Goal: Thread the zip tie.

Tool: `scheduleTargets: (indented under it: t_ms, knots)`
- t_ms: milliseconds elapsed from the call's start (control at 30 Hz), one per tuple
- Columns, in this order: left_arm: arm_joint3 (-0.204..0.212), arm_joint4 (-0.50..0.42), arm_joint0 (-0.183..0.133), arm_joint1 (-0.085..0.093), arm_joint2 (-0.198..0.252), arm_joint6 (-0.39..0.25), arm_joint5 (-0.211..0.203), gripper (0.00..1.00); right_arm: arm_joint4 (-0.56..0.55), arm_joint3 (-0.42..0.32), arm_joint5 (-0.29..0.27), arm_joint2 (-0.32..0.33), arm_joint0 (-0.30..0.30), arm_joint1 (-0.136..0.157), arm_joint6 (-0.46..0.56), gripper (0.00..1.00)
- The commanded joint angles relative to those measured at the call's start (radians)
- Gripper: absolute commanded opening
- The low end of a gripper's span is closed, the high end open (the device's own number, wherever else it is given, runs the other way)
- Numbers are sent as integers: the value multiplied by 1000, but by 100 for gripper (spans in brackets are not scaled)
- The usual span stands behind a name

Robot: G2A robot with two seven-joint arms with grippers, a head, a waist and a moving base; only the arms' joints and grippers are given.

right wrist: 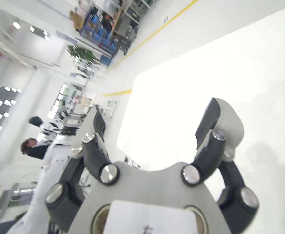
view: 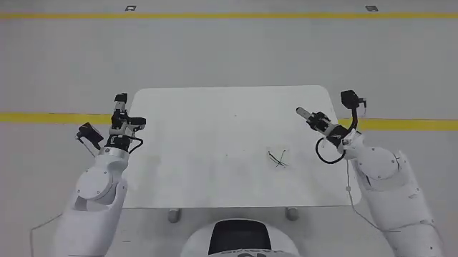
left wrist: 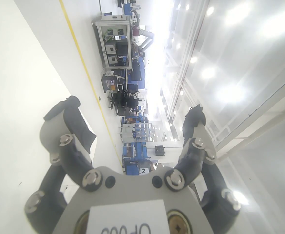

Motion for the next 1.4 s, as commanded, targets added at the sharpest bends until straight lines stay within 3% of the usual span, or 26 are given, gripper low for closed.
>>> scheduleTargets:
  t_ms: [0,67,400,500,733,900,1000,1367]
  knots:
    - [0,0,0,0,0,0,0,100,-57,11,-11,-30,31,2,47,100]
    - [0,0,0,0,0,0,0,100,-110,21,-21,-52,50,4,87,100]
    - [0,0,0,0,0,0,0,100,-110,21,-21,-52,50,4,87,100]
    - [0,0,0,0,0,0,0,100,-203,4,-34,-78,72,7,104,100]
    - [0,0,0,0,0,0,0,100,-329,60,-78,-176,223,7,232,100]
    - [0,0,0,0,0,0,0,100,-420,174,-85,-293,334,-6,302,100]
    - [0,0,0,0,0,0,0,100,-436,232,-75,-351,367,-17,296,100]
    - [0,0,0,0,0,0,0,100,-439,237,-72,-353,369,-18,293,100]
